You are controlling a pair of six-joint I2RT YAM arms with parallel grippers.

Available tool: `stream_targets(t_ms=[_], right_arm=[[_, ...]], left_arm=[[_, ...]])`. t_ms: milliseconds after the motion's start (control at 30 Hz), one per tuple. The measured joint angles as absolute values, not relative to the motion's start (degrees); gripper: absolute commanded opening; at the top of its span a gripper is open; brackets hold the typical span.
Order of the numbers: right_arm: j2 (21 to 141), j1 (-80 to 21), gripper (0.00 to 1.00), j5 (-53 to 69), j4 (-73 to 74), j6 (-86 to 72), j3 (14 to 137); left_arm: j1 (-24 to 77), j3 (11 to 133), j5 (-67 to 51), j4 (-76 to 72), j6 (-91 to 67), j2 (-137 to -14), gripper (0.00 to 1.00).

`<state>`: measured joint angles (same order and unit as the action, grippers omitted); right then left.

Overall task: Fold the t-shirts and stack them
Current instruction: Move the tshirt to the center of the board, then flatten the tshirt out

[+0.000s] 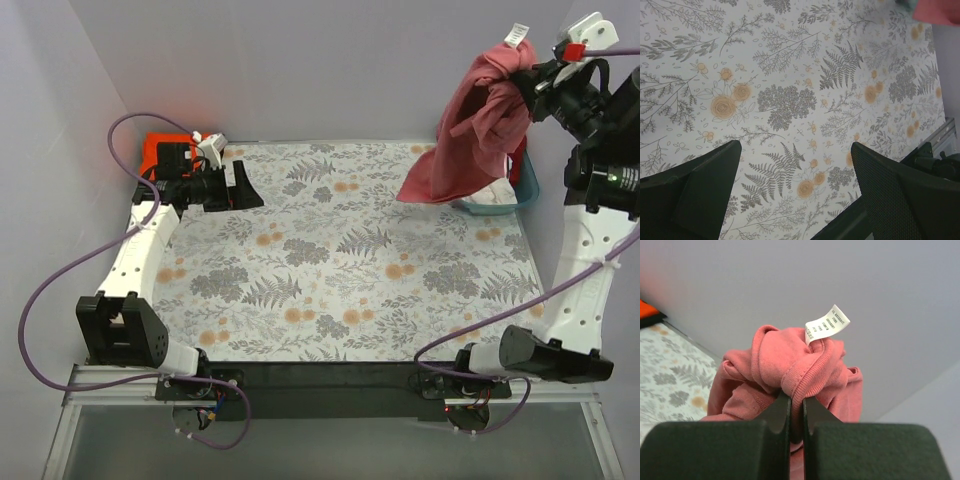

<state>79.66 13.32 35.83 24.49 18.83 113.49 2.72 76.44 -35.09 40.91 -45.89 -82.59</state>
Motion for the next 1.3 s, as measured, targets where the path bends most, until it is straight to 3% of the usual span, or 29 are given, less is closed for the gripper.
stream_targets(t_ms=[167, 333, 367, 400, 433, 500, 533, 700, 867, 967, 1133, 1300], right_arm=[[72.25, 10.37, 0.01, 43.88, 17.50, 14.70, 109.43], [66.17, 0.10, 0.01, 46.70, 14.17, 14.90, 98.65], [65.23, -2.79, 0.07, 46.46, 14.63, 15.92, 95.68], [64.82, -5.65, 0.19, 46.26, 15.29, 17.02, 93.17], [64.58, -9.52, 0.49, 45.58, 16.21, 18.28, 89.91], [65.28, -15.70, 0.90, 43.35, 18.90, 20.99, 85.62], [66.63, -19.27, 0.98, 41.54, 20.40, 22.55, 83.77], [74.08, -28.03, 0.98, 33.98, 28.84, 27.05, 79.81], [75.18, -27.40, 0.87, 28.05, 35.53, 28.97, 76.64], [73.47, -25.80, 0.85, 26.87, 37.89, 29.67, 70.39], [74.94, -17.56, 0.79, 27.79, 43.13, 29.76, 60.84], [85.45, -3.36, 0.70, 32.42, 45.84, 28.64, 62.37]], left_arm=[[2.22, 78.15, -34.11, 40.99, -45.82, -81.93, 0.92], [1.65, 78.26, -34.41, 41.67, -45.32, -81.01, 0.94], [1.61, 78.26, -34.74, 41.82, -45.15, -80.82, 0.94], [1.54, 78.26, -35.16, 42.04, -44.86, -80.64, 0.94], [1.54, 78.26, -35.64, 42.26, -44.62, -80.51, 0.95], [1.52, 78.26, -36.60, 42.87, -43.68, -80.44, 0.95], [1.52, 78.26, -37.06, 43.31, -43.11, -80.44, 0.95], [1.52, 78.26, -38.89, 45.41, -39.13, -80.36, 0.95], [1.78, 76.86, -42.78, 48.62, -30.79, -80.40, 0.95], [4.36, 74.46, -43.05, 50.70, -24.58, -81.38, 0.91], [14.52, 72.18, -42.22, 51.44, -17.04, -87.18, 0.86], [28.05, 72.36, -39.38, 47.75, -12.47, -90.76, 0.81]])
